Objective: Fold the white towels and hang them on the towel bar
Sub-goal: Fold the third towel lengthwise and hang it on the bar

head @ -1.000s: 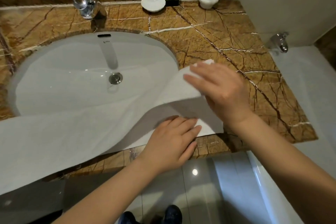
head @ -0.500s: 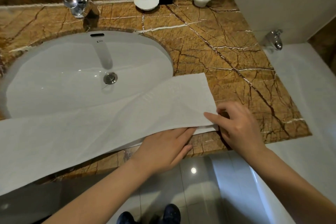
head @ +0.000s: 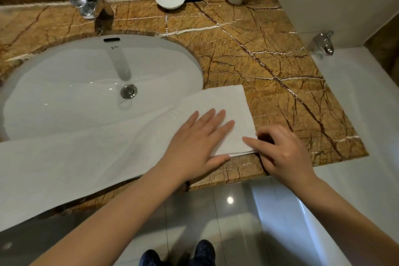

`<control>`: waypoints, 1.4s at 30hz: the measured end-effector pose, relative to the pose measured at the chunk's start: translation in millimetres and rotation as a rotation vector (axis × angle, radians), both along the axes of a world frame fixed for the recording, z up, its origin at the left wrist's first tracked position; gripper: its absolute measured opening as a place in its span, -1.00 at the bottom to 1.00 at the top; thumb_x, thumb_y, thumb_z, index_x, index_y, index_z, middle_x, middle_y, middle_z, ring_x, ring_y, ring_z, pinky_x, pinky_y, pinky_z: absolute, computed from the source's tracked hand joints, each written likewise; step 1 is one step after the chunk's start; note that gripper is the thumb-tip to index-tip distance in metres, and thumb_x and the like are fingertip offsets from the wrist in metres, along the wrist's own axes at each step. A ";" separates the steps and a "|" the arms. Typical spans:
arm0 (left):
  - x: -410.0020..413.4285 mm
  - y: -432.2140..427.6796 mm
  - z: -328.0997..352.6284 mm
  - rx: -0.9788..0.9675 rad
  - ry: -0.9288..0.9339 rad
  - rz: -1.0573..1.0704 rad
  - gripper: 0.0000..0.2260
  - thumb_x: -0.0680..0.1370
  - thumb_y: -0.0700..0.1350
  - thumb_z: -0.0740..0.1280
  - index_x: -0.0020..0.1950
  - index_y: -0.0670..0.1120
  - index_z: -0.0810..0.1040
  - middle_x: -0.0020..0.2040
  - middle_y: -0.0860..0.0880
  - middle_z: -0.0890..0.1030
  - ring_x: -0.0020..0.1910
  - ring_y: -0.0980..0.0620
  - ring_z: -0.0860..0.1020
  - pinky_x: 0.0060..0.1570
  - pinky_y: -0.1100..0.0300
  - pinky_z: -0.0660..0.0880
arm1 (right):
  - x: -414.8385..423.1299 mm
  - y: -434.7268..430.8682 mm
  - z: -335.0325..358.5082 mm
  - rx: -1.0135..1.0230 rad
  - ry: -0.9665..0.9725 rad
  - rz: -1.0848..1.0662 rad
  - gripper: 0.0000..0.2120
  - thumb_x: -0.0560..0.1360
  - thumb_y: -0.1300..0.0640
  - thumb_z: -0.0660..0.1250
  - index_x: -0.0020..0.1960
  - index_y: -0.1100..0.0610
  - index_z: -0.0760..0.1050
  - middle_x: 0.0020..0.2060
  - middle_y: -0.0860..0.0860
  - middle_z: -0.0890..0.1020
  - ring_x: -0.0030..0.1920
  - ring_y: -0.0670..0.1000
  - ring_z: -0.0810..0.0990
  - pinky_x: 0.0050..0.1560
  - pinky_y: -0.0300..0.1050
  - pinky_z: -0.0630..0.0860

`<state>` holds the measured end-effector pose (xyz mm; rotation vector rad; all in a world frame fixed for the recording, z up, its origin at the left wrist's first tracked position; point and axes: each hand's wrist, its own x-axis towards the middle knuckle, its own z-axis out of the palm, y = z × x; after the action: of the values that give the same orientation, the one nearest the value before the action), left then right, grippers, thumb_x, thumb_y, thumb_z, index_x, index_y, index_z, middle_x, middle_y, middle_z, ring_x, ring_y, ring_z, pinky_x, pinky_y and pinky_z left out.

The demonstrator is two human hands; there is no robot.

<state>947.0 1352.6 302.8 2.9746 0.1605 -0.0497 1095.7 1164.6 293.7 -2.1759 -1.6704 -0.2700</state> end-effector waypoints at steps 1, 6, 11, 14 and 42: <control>0.3 1.6 -5.3 0.022 0.017 0.004 -0.35 0.55 0.32 0.01 0.56 0.10 -0.07 0.58 -0.01 -0.05 0.55 -0.01 -0.09 0.49 0.01 -0.17 | -0.3 -1.2 -0.5 0.015 0.007 0.001 -0.72 0.39 0.35 0.36 0.05 0.16 0.67 -0.13 0.19 0.60 -0.16 0.21 0.57 -0.28 0.03 0.51; -0.4 0.8 -12.6 0.063 0.022 -0.013 -0.36 0.54 0.34 -0.05 0.56 0.09 -0.03 0.57 -0.03 0.00 0.55 -0.04 -0.03 0.49 -0.02 -0.13 | -2.2 -2.6 -0.4 0.051 -0.012 -0.019 -0.74 0.46 0.24 0.25 0.04 0.15 0.67 -0.14 0.18 0.61 -0.18 0.20 0.58 -0.29 -0.07 0.48; 0.3 -1.0 -13.9 0.049 0.025 -0.016 -0.37 0.56 0.31 -0.08 0.56 0.08 -0.06 0.58 -0.04 -0.03 0.55 -0.04 -0.07 0.50 -0.02 -0.13 | -7.3 -1.0 2.5 0.054 0.044 -0.074 -0.72 0.29 0.38 0.34 -0.07 0.18 0.70 -0.14 0.18 0.63 -0.15 0.23 0.60 -0.23 0.02 0.50; -0.5 -4.4 -14.6 0.035 0.018 -0.019 -0.40 0.58 0.26 -0.09 0.57 0.06 -0.07 0.58 -0.05 -0.04 0.55 -0.04 -0.08 0.50 -0.02 -0.14 | -10.5 21.8 15.0 0.164 0.111 -0.197 -0.82 0.39 0.33 0.33 -0.11 0.20 0.68 -0.05 0.18 0.63 -0.04 0.23 0.59 -0.11 0.11 0.50; -54.1 108.7 -10.2 -0.526 -0.045 0.637 -0.90 0.45 -0.07 0.39 -0.13 0.16 0.61 -0.07 0.18 0.61 -0.02 0.15 0.52 -0.02 0.14 0.45 | -50.0 95.1 -2.2 -0.448 0.191 -0.262 -0.37 0.55 -0.25 -0.25 0.56 -0.04 -0.16 0.56 -0.02 -0.12 0.54 -0.02 -0.21 0.50 0.08 -0.27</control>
<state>893.0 1461.3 292.7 2.2812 0.9162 0.0471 1045.8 1259.8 291.5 -2.6502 -1.4415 0.2653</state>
